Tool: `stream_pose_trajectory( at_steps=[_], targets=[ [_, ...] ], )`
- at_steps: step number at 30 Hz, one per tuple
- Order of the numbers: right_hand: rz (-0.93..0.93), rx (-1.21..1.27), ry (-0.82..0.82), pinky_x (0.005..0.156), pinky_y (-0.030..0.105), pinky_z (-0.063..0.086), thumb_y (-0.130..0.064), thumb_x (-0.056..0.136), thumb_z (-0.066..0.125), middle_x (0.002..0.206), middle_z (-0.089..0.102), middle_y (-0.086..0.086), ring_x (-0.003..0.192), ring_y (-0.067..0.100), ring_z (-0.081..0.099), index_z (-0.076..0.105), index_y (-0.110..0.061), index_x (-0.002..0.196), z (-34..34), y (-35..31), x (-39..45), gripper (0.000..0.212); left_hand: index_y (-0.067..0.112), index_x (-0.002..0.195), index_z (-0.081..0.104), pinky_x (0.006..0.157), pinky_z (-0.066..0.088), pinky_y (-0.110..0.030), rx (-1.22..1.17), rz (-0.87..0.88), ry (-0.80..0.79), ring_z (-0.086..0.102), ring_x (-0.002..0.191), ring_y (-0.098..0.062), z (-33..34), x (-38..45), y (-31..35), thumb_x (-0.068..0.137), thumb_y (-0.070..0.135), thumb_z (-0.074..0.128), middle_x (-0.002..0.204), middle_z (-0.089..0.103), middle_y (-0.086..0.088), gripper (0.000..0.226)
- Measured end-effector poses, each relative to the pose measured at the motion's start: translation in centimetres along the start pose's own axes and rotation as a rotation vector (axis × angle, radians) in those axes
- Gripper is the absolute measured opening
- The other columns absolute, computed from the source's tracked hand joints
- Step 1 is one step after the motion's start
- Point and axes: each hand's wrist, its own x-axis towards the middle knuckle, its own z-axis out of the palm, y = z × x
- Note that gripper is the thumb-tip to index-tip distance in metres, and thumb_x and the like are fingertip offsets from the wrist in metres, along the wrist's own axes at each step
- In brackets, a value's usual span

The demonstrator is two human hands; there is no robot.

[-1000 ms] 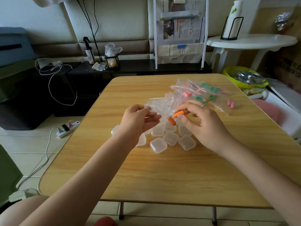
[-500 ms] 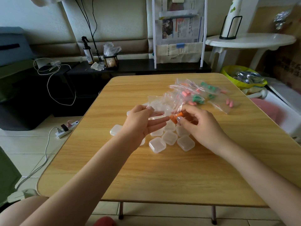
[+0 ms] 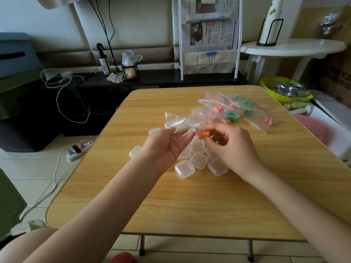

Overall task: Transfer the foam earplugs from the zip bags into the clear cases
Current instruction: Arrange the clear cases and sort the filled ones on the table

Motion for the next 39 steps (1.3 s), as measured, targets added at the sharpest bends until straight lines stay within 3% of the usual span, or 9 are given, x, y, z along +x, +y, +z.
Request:
stream_pose_trajectory(
  at_steps=[7, 12, 15, 17, 21, 28, 33, 36, 39],
  targets=[
    [0.038, 0.208, 0.023, 0.058, 0.022, 0.050, 0.008, 0.083, 0.061, 0.081, 0.062, -0.007, 0.068, 0.018, 0.067, 0.054, -0.016, 0.080, 0.9, -0.2, 0.4, 0.025, -0.016, 0.130, 0.034, 0.071, 0.058, -0.038, -0.118, -0.148, -0.070, 0.068, 0.081, -0.035, -0.3, 0.0, -0.3, 0.101, 0.000, 0.032, 0.129, 0.052, -0.030, 0.033],
    [0.191, 0.435, 0.064, 0.058, 0.023, 0.052, 0.003, 0.088, 0.060, 0.089, 0.066, 0.018, 0.064, 0.020, 0.068, 0.049, -0.009, 0.089, 0.8, 0.0, 0.8, 0.017, -0.018, 0.116, 0.045, 0.071, 0.058, -0.037, -0.122, -0.135, -0.072, 0.070, 0.075, -0.036, -0.6, 0.4, 0.6, 0.103, 0.005, 0.031, 0.119, 0.058, -0.033, 0.030],
    [0.247, 0.472, 0.101, 0.061, 0.023, 0.052, 0.003, 0.089, 0.058, 0.093, 0.067, 0.011, 0.066, 0.018, 0.067, 0.056, -0.017, 0.109, 0.2, 0.4, 1.1, 0.029, -0.017, 0.112, 0.048, 0.067, 0.059, -0.035, -0.131, -0.075, -0.032, 0.071, 0.070, -0.035, -1.3, 1.1, 2.1, 0.103, 0.006, 0.032, 0.100, 0.064, -0.034, 0.029],
    [0.307, 0.538, 0.107, 0.063, 0.022, 0.053, 0.002, 0.090, 0.057, 0.091, 0.068, 0.005, 0.067, 0.015, 0.065, 0.062, -0.026, 0.112, -0.2, 0.8, 1.4, 0.036, -0.013, 0.115, 0.047, 0.063, 0.060, -0.033, -0.098, -0.001, 0.019, 0.072, 0.071, -0.032, -1.9, 2.1, 3.2, 0.101, 0.004, 0.038, 0.105, 0.064, -0.031, 0.024],
    [0.355, 0.587, 0.104, 0.064, 0.024, 0.052, 0.005, 0.090, 0.054, 0.084, 0.065, 0.002, 0.067, 0.014, 0.063, 0.070, -0.019, 0.098, -0.4, 1.7, 1.6, 0.030, -0.009, 0.111, 0.048, 0.056, 0.057, -0.022, 0.122, 0.222, 0.201, 0.073, 0.073, -0.023, -2.8, 4.6, 4.9, 0.091, -0.003, 0.056, 0.091, 0.068, -0.024, 0.022],
    [0.383, 0.577, 0.154, 0.059, 0.025, 0.048, 0.007, 0.088, 0.054, 0.100, 0.063, 0.022, 0.068, 0.016, 0.061, 0.059, -0.012, 0.082, -0.7, 2.5, 2.3, 0.021, 0.013, 0.096, 0.044, 0.067, 0.058, -0.030, 0.718, 0.594, 0.571, 0.070, 0.073, -0.017, -4.0, 8.9, 6.9, 0.092, 0.014, 0.060, 0.089, 0.069, -0.011, 0.017],
    [0.441, 0.634, 0.143, 0.056, 0.027, 0.042, 0.014, 0.084, 0.041, 0.098, 0.060, 0.023, 0.066, 0.017, 0.052, 0.051, -0.013, 0.068, -0.6, 2.9, 2.4, 0.032, 0.016, 0.092, 0.060, 0.081, 0.055, -0.037, 1.031, 0.601, 0.679, 0.065, 0.081, -0.016, -4.3, 11.1, 7.7, 0.090, 0.034, 0.059, 0.081, 0.069, 0.002, 0.018],
    [0.465, 0.650, 0.135, 0.053, 0.027, 0.038, 0.014, 0.078, 0.036, 0.089, 0.058, 0.016, 0.062, 0.017, 0.048, 0.049, -0.014, 0.061, -0.3, 3.1, 2.5, 0.035, 0.012, 0.092, 0.069, 0.067, 0.047, -0.028, 1.130, 0.564, 0.671, 0.058, 0.077, -0.017, -4.2, 11.3, 7.6, 0.093, 0.037, 0.052, 0.086, 0.067, -0.002, 0.030],
    [0.476, 0.677, 0.144, 0.048, 0.024, 0.032, 0.013, 0.077, 0.032, 0.078, 0.053, 0.011, 0.059, 0.015, 0.043, 0.044, -0.010, 0.064, -0.4, 2.9, 2.7, 0.029, 0.013, 0.103, 0.066, 0.087, 0.036, -0.035, 1.387, 0.707, 0.725, 0.045, 0.113, -0.030, -4.1, 9.6, 6.9, 0.094, 0.037, 0.050, 0.114, 0.059, -0.009, 0.031]
  ],
)
